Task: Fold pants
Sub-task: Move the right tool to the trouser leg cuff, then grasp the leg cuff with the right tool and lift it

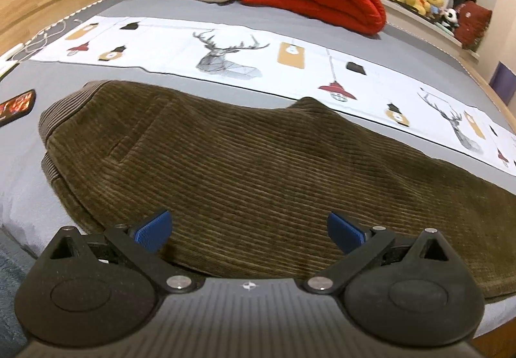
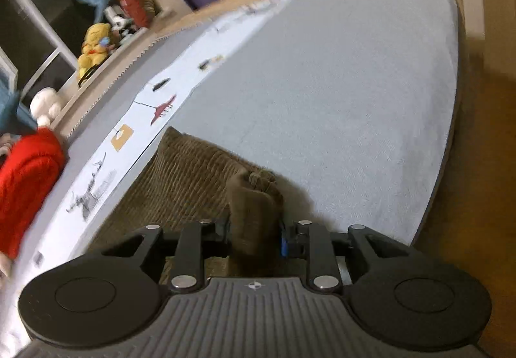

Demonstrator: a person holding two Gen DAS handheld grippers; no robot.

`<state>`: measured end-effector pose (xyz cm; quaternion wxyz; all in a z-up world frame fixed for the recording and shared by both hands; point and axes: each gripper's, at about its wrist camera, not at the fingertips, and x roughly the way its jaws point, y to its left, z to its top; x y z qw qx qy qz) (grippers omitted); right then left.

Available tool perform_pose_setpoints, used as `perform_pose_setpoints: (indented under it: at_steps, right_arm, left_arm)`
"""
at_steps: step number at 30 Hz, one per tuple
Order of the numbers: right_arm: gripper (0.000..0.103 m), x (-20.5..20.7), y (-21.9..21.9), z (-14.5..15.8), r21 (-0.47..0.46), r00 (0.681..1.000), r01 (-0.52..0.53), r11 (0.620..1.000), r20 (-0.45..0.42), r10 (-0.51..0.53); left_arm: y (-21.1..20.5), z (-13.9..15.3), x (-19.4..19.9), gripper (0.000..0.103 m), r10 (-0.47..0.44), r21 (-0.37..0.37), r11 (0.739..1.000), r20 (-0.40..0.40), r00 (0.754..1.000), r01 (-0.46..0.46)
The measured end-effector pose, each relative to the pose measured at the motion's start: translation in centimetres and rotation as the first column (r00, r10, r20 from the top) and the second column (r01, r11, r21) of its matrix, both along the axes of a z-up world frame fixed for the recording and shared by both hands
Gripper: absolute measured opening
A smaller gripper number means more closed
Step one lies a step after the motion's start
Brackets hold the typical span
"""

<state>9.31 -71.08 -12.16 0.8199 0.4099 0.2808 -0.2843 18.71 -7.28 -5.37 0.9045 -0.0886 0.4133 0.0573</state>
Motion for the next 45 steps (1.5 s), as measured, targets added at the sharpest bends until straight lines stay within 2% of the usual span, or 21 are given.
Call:
perform_pose_setpoints:
  at_steps: [4, 7, 10, 12, 14, 16, 18, 21, 22, 23, 24, 25, 29, 33, 35, 37, 40, 41, 42, 43, 45]
  right_arm:
    - [0.026, 0.9, 1.2, 2.1, -0.029, 0.999, 0.045, 0.999, -0.007, -0.045]
    - [0.026, 3.3, 4.8, 5.6, -0.206, 1.000, 0.008, 0.979, -0.023, -0.012]
    - [0.026, 6.9, 12.6, 10.2, -0.459, 0.986, -0.146, 0.876, 0.002, 0.166]
    - [0.026, 8.7, 18.5, 12.1, -0.538, 0.942, -0.266, 0.800, 0.029, 0.333]
    - [0.026, 9.8, 25.7, 13.3, -0.599, 0.851, -0.407, 0.689, 0.026, 0.525]
    - [0.026, 10.2, 33.0, 12.8, -0.626, 0.699, -0.561, 0.541, -0.009, 0.715]
    - [0.026, 10.3, 39.9, 10.1, -0.624, 0.527, -0.706, 0.335, -0.147, 0.837]
    - [0.026, 9.6, 47.0, 3.6, -0.513, 0.281, -0.857, 0.048, -0.387, 0.878]
    - [0.027, 8.8, 48.4, 1.7, -0.481, 0.230, -0.877, -0.010, -0.438, 0.869]
    - [0.028, 7.2, 49.5, 0.8, -0.571, 0.263, -0.818, -0.065, -0.473, 0.841]
    - [0.028, 6.1, 50.4, 0.3, -0.611, 0.253, -0.776, -0.157, -0.530, 0.809]
    - [0.028, 5.7, 50.5, 0.2, -0.625, 0.246, -0.756, -0.194, -0.546, 0.801]
    - [0.027, 7.3, 48.3, 1.8, -0.564, 0.261, -0.825, -0.026, -0.422, 0.869]
    - [0.027, 6.9, 46.8, 4.8, -0.599, 0.306, -0.797, 0.081, -0.284, 0.909]
    - [0.027, 6.5, 46.2, 5.7, -0.601, 0.283, -0.796, 0.074, -0.260, 0.923]
    - [0.027, 6.3, 46.3, 4.9, -0.562, 0.217, -0.827, 0.010, -0.302, 0.928]
    - [0.031, 5.9, 47.8, 1.7, -0.493, 0.119, -0.861, -0.126, -0.436, 0.892]
    - [0.033, 5.2, 48.2, 1.5, -0.542, 0.136, -0.828, -0.145, -0.445, 0.885]
    - [0.033, 5.1, 48.5, 1.6, -0.535, 0.141, -0.833, -0.143, -0.455, 0.879]
    - [0.038, 5.2, 48.5, 2.0, -0.510, 0.148, -0.853, -0.110, -0.438, 0.887]
    - [0.058, 5.9, 47.0, 3.1, -0.404, 0.114, -0.914, -0.026, -0.319, 0.941]
  left_arm:
    - [1.2, -0.4, 0.0, 0.103, 0.029, -0.019, 0.999, -0.007, 1.000, -0.029]
    - [2.0, -0.5, -0.1, 0.103, 0.050, -0.039, 0.998, -0.015, 0.999, -0.050]
    - [2.8, -0.5, -0.3, 0.103, 0.061, -0.057, 0.996, -0.019, 0.998, -0.062]
    - [3.4, -0.3, -0.3, 0.103, 0.070, -0.057, 0.996, -0.018, 0.997, -0.071]
    - [4.1, -0.2, -0.4, 0.103, 0.088, -0.053, 0.995, -0.020, 0.996, -0.089]
    - [4.9, -0.2, -0.5, 0.103, 0.107, -0.045, 0.993, -0.025, 0.994, -0.108]
    - [5.7, -0.5, -0.6, 0.103, 0.120, -0.043, 0.992, -0.033, 0.992, -0.121]
    - [6.7, -0.9, -0.9, 0.103, 0.131, -0.054, 0.990, -0.043, 0.990, -0.133]
    - [7.0, -1.0, -1.1, 0.103, 0.133, -0.062, 0.989, -0.044, 0.990, -0.136]
    - [7.3, -1.1, -1.3, 0.103, 0.135, -0.071, 0.988, -0.044, 0.990, -0.137]
    - [7.5, -1.2, -1.4, 0.103, 0.135, -0.078, 0.987, -0.043, 0.990, -0.138]
    - [7.6, -1.2, -1.4, 0.103, 0.137, -0.081, 0.987, -0.043, 0.990, -0.140]
    - [7.6, -1.6, -1.4, 0.103, 0.124, -0.085, 0.988, -0.054, 0.991, -0.128]
    - [7.2, -1.3, -1.8, 0.103, 0.112, -0.083, 0.990, -0.039, 0.993, -0.114]
    - [7.0, -1.3, -1.7, 0.103, 0.114, -0.082, 0.990, -0.039, 0.993, -0.117]
    - [6.6, -1.5, -1.5, 0.103, 0.107, -0.091, 0.990, -0.050, 0.993, -0.112]
    - [5.7, -1.6, -1.3, 0.103, 0.081, -0.094, 0.992, -0.052, 0.995, -0.086]
    - [5.4, -1.4, -1.3, 0.103, 0.071, -0.087, 0.993, -0.047, 0.996, -0.075]
    - [5.0, -1.4, -1.4, 0.103, 0.062, -0.081, 0.995, -0.042, 0.997, -0.065]
    - [4.8, -1.3, -1.4, 0.103, 0.055, -0.077, 0.995, -0.038, 0.998, -0.058]
    - [4.4, -1.2, -1.4, 0.103, 0.048, -0.076, 0.996, -0.036, 0.998, -0.050]
